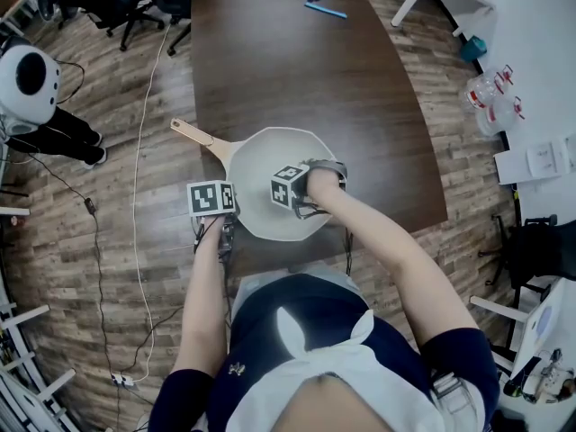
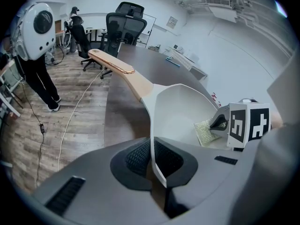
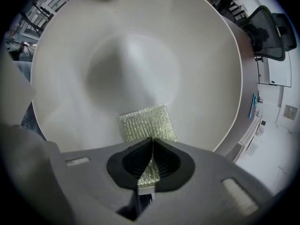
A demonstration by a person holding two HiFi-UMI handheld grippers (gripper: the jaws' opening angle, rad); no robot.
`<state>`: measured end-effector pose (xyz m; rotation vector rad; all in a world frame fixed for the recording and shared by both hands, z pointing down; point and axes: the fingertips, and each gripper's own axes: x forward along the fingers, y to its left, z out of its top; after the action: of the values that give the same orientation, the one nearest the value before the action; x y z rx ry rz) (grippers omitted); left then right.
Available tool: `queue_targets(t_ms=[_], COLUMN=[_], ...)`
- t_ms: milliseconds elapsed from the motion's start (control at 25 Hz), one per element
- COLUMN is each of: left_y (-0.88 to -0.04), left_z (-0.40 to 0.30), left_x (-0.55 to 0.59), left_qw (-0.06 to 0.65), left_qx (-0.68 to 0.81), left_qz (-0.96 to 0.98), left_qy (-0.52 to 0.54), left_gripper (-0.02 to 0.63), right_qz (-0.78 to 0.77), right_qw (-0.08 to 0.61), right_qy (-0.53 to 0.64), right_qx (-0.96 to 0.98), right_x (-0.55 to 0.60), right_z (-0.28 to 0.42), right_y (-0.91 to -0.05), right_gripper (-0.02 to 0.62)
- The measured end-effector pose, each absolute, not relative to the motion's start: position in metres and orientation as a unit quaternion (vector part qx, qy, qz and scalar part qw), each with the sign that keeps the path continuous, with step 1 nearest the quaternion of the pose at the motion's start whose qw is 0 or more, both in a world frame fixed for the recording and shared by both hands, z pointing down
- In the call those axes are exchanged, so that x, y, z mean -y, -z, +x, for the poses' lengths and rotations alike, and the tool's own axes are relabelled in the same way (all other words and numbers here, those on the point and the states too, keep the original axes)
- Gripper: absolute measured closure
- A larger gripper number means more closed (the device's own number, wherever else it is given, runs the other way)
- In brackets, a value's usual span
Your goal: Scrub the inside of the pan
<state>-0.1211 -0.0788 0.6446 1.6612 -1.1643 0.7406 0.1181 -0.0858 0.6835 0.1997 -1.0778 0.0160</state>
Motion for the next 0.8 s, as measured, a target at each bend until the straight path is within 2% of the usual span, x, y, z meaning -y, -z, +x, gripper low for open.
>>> queue_targets(t_ms=[360,800], left_y=[-0.644,-0.643], left_z=[-0.122,-0.121], left_x=[0.078,0.077], left_qw=[0.475,0.477], left_qx=[0.479,0.477], left_qz=[0.674,0.673], left_qy=[-0.301,-0.304], left_gripper=[0.591,0.591], right_qz=[0.081,0.052], right_qw=[0.849,0.82], right_qy=[-0.017,-0.104], right_qx=[0.522,0.56], right_x=[0.066,0.041], right_z=[0.116,0.111], right_y=[-0.684,-0.684], right_gripper=[0.586,0.586])
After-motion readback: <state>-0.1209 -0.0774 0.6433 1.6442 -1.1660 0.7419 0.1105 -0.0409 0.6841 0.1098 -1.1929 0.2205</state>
